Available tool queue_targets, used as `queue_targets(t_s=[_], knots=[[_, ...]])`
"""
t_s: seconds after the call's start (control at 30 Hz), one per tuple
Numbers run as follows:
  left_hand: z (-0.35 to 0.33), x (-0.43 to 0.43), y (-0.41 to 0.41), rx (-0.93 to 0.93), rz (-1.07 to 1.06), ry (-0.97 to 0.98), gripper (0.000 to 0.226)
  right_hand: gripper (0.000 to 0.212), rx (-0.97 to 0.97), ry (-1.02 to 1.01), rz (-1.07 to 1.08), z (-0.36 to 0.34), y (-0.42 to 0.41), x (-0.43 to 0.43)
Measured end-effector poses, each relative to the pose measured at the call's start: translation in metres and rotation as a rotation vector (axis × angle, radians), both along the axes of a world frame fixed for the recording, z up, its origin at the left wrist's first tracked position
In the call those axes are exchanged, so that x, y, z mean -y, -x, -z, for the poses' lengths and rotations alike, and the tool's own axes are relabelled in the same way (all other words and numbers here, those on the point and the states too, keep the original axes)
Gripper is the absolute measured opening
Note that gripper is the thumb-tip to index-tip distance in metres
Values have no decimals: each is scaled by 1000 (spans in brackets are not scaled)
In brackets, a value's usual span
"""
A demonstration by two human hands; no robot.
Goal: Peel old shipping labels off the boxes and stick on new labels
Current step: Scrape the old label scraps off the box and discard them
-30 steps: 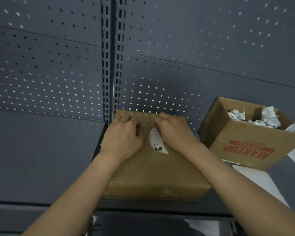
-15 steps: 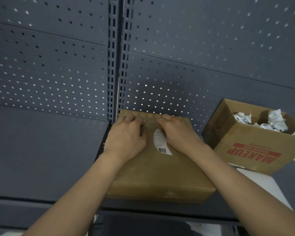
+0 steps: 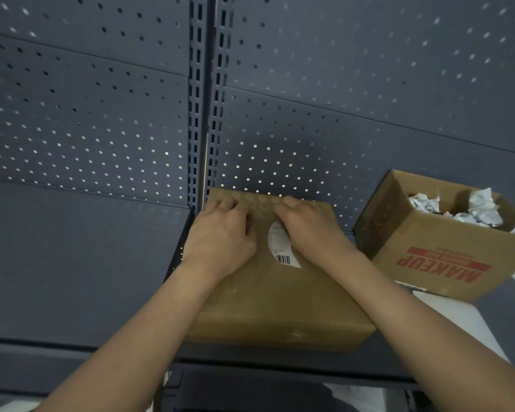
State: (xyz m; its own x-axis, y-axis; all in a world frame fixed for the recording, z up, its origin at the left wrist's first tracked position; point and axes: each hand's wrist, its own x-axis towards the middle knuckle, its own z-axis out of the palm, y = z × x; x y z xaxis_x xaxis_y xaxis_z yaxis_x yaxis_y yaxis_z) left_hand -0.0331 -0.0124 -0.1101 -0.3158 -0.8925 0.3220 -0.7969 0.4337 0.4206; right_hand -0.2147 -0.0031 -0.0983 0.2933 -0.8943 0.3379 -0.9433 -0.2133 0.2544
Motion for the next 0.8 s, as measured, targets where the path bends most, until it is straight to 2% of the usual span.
queue_targets(t_s=[0.13, 0.2, 0.33, 0.4, 0.63, 0.8], knots=[[0, 1, 0, 5, -3, 5, 28, 15, -15, -17, 7, -6, -4, -1], [0, 2, 0, 6, 1, -2, 29, 11, 42, -84, -12, -9, -2, -1], [0, 2, -1, 5, 3, 4, 30, 8, 507, -162, 20, -12, 11, -3], [0, 1, -1, 7, 2, 8, 31, 10, 570, -194, 36, -15, 14, -2], [1, 1, -1, 10, 3, 5, 31, 10, 435, -214, -1, -15, 6, 1], [0, 2, 0, 22, 0, -4, 32, 16, 153, -122, -8, -8, 2, 4]])
